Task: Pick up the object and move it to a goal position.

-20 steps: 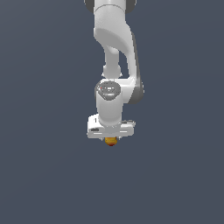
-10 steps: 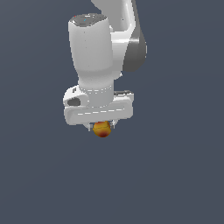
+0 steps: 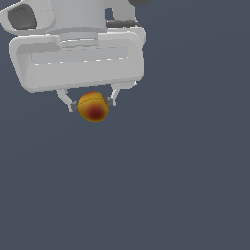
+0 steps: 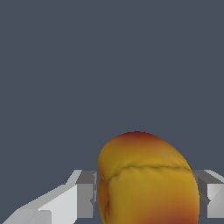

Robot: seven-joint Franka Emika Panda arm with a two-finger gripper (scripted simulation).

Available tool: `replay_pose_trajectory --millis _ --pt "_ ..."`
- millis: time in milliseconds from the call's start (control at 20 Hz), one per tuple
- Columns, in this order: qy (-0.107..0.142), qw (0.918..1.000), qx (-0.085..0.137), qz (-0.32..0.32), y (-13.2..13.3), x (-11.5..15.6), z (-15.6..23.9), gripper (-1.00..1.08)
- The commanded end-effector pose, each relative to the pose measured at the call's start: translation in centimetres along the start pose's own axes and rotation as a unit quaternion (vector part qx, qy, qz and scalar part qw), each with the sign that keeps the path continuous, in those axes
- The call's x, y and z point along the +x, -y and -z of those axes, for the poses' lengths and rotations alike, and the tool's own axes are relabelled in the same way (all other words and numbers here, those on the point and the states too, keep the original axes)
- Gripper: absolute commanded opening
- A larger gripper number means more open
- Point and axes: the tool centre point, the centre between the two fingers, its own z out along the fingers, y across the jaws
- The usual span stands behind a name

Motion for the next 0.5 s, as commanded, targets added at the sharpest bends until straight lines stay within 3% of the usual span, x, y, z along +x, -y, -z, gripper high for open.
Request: replay_pose_trajectory --millis 0,450 --pt "-0.013 0.9999 0.001 0.006 -0.5 1.0 2.6 -1.0" --pt "-0.034 0.9993 0.004 0.014 -1.4 2.5 6.7 -1.0"
